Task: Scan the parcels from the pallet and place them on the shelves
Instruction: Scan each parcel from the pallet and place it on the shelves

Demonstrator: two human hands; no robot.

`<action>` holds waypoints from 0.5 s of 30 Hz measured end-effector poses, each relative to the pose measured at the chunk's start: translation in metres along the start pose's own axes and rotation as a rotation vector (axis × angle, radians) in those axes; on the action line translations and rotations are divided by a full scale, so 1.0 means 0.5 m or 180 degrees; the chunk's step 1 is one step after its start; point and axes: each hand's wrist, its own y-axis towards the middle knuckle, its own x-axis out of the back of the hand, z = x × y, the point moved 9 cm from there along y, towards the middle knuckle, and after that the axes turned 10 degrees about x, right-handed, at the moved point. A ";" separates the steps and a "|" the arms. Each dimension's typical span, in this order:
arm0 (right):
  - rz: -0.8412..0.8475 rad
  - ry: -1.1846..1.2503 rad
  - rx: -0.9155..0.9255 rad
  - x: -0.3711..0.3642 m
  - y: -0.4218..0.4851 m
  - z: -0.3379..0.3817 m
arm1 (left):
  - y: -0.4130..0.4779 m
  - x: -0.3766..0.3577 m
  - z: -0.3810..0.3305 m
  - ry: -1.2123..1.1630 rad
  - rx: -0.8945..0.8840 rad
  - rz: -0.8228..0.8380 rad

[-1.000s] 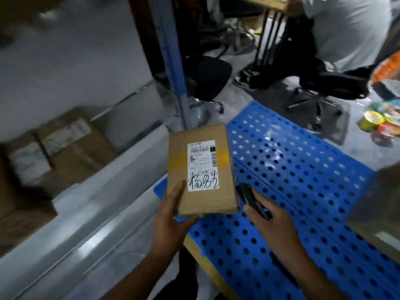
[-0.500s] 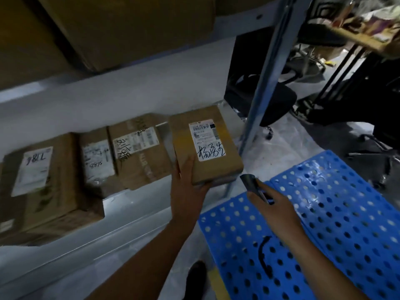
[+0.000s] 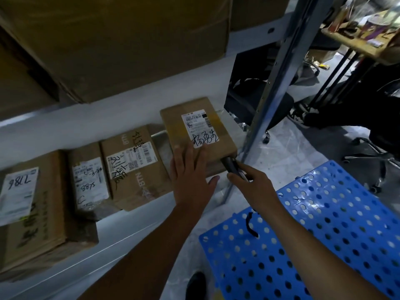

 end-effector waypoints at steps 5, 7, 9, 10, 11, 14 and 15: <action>-0.0087 -0.0143 -0.0026 -0.008 0.017 -0.006 | 0.013 -0.011 -0.011 -0.0001 -0.0087 0.0243; -0.0115 -0.0219 -0.0029 -0.007 0.017 -0.001 | 0.013 -0.011 -0.012 0.0003 -0.0123 0.0279; -0.0177 -0.0190 -0.0074 -0.001 0.009 -0.003 | 0.008 -0.010 -0.010 -0.0035 -0.0178 0.0284; -0.0216 -0.0142 -0.0113 0.005 -0.001 -0.007 | 0.005 -0.010 -0.011 -0.0031 -0.0211 0.0281; -0.0248 -0.0082 -0.0156 0.012 -0.016 -0.012 | 0.002 -0.008 -0.012 -0.0016 -0.0238 0.0278; -0.0343 0.0148 -0.0257 0.046 -0.084 -0.031 | -0.002 -0.004 -0.018 -0.0052 -0.0264 0.0339; -0.0380 0.0196 -0.0291 0.061 -0.112 -0.038 | -0.005 -0.002 -0.019 -0.0069 -0.0254 0.0381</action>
